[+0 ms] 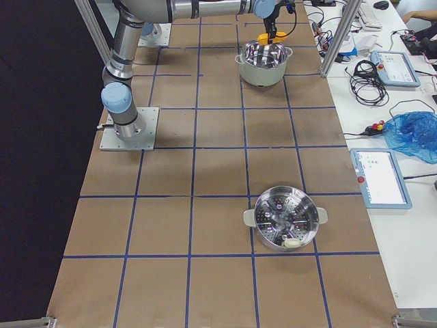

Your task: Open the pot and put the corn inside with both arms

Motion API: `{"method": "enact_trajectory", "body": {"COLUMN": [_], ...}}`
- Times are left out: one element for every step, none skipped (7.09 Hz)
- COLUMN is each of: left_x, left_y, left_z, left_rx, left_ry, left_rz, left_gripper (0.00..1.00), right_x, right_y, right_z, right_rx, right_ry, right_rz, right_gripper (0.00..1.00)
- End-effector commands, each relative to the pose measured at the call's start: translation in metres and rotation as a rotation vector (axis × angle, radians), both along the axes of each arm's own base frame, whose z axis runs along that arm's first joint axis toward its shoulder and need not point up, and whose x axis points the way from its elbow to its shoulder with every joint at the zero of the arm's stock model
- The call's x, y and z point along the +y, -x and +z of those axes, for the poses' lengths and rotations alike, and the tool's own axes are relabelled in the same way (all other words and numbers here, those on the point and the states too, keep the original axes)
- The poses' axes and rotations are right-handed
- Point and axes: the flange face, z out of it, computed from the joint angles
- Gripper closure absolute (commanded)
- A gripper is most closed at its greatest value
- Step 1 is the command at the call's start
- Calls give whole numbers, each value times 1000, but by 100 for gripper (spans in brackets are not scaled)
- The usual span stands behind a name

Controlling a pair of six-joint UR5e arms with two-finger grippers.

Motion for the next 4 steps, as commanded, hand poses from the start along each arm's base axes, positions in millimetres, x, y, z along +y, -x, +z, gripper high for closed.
{"method": "enact_trajectory", "body": {"left_x": [17,16,13,9], "left_y": [-107,-105,-96,-76], "left_z": [-64,-100,-135,-158], "left_rx": [32,19,24,73], "left_ry": [-87,-47,-10,44], "left_rz": [37,40,48,61], "left_gripper": [100,100,100,100], "right_x": [-11,-15,-18,-17], "right_y": [-33,-34,-35,-38], "right_z": [-57,-79,-103,-111], "right_rx": [-5,2,12,16], "right_ry": [-11,-41,-74,-85], "right_rz": [-8,-8,-7,-4], "right_gripper": [95,93,92,92]}}
